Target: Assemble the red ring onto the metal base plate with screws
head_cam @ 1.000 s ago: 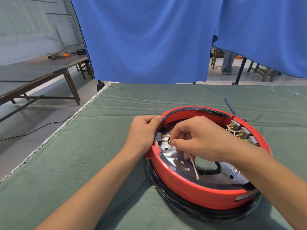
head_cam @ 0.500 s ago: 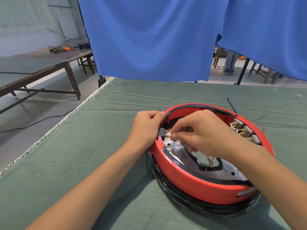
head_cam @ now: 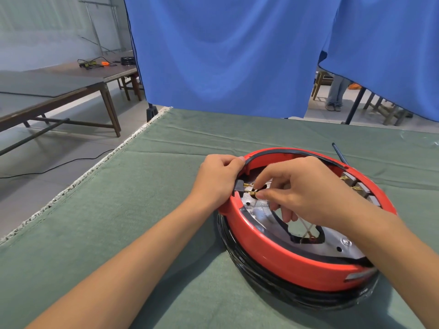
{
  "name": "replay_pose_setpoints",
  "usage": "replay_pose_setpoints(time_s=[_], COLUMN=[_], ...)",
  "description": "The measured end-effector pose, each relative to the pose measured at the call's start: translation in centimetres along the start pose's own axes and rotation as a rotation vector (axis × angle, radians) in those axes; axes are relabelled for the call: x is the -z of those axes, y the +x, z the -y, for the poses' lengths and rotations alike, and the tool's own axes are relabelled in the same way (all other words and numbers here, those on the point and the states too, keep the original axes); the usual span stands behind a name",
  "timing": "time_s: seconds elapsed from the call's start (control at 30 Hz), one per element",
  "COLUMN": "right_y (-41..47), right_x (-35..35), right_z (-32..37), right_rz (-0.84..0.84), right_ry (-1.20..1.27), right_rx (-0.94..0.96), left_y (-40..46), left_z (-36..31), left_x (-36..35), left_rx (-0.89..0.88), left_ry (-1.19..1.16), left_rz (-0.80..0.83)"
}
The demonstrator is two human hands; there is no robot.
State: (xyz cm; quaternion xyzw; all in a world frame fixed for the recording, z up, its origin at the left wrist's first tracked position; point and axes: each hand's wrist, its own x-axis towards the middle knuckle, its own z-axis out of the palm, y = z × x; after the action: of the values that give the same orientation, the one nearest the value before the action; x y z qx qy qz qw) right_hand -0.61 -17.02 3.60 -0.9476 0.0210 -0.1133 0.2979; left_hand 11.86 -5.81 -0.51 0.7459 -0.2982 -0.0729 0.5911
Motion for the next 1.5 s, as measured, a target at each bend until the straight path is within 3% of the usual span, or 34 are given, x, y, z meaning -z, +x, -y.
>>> replay_pose_setpoints(time_s=[0.13, 0.3, 0.47, 0.63, 1.5], right_y=[0.1, 0.3, 0.3, 0.3, 1.0], right_x=[0.2, 0.2, -0.7, -0.9, -1.2], right_z=[0.2, 0.4, 0.6, 0.5, 0.3], right_rz=[-0.058, -0.021, 0.087, 0.070, 0.089], right_ry=[0.077, 0.265, 0.111, 0.064, 0.131], right_rx=[-0.009, -0.174, -0.173, -0.163, -0.132], left_y=[0.0, 0.1, 0.1, 0.0, 0.2], left_z=[0.0, 0.0, -0.1, 0.0, 0.4], left_x=[0.0, 0.0, 0.0, 0.0, -0.1], left_rx=[0.005, 0.007, 0.007, 0.003, -0.024], left_ry=[0.000, -0.009, -0.015, -0.015, 0.000], left_rz=[0.003, 0.013, 0.004, 0.004, -0.005])
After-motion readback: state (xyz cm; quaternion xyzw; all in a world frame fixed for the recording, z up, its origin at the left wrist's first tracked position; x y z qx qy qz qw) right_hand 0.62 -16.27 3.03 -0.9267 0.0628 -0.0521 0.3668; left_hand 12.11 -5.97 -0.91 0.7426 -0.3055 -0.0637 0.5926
